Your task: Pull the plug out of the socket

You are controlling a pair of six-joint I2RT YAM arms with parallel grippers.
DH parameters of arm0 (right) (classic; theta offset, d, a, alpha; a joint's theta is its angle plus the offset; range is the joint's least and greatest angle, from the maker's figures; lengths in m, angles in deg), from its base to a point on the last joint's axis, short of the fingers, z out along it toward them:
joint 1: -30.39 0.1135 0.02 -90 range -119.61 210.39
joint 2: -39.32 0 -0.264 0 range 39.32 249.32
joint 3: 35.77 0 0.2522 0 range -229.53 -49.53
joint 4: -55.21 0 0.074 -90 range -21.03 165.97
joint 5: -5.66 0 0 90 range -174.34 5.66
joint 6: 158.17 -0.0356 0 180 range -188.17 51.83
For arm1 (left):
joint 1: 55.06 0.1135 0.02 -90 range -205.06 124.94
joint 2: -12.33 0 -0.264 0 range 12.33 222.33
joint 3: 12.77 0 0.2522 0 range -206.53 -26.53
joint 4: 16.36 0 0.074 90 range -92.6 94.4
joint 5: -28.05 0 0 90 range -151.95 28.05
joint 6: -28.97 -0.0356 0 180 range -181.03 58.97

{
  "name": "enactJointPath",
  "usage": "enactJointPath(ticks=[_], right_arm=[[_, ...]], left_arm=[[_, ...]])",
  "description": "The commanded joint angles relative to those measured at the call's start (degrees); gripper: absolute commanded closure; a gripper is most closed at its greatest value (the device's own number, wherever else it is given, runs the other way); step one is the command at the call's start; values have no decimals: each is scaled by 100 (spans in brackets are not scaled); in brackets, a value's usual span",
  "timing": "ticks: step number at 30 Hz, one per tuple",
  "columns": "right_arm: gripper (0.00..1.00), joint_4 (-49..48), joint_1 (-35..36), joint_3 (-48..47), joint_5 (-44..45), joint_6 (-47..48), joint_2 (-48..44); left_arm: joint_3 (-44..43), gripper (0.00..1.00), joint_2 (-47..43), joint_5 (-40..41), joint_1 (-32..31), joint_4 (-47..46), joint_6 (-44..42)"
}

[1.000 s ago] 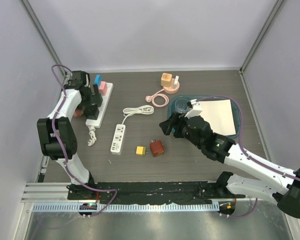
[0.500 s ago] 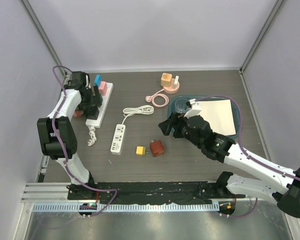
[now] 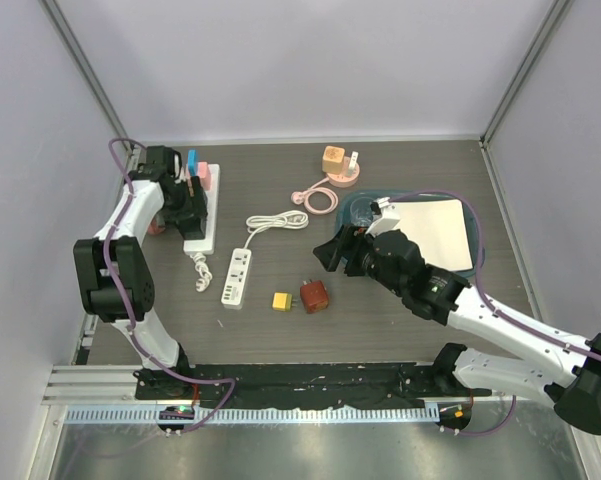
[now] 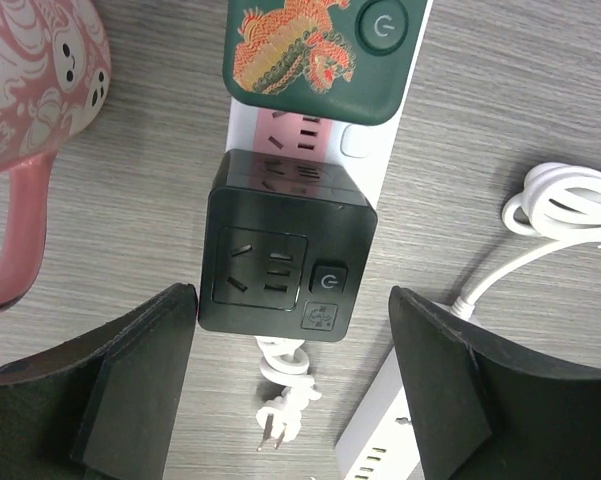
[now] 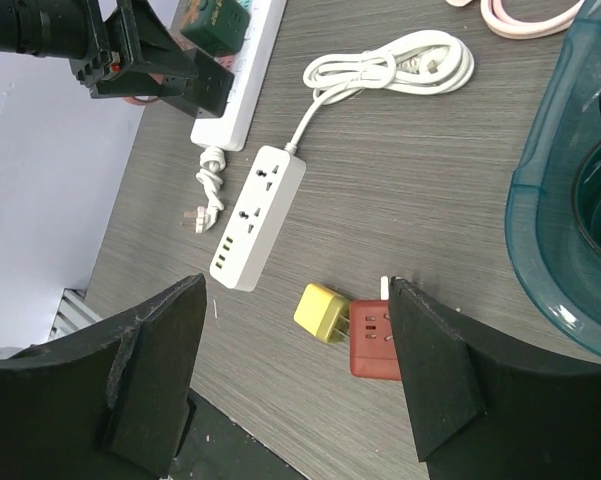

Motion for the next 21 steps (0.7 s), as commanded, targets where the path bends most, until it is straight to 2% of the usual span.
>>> enactJointPath(ticks=[1,9,15,17,18,20,21], right_arm=[[21,-267,-3,-130,-104,-100,-28],[22,-179,-3,-59,19,-82,-248],[22,-293,-3,-68,45,-205,-152],[22,-399,6,-129,36,-170,-47],[22,-391,-3,-243,54,-118,93],[22,-425,-3,-401,176,-82,261],[22,-460,-12,-576,212,-74,470]], left_arm=[[-153,18,-54,315,-24,236,99],[-409,18,316,396,-24,167,99],[-373,25,324,237,-33,0,143],[-347,33,333,211,-33,-62,187],[-321,48,325,80,-42,-140,283],[-242,64,290,0,-85,-193,336],[-233,75,255,70,-129,-168,362]])
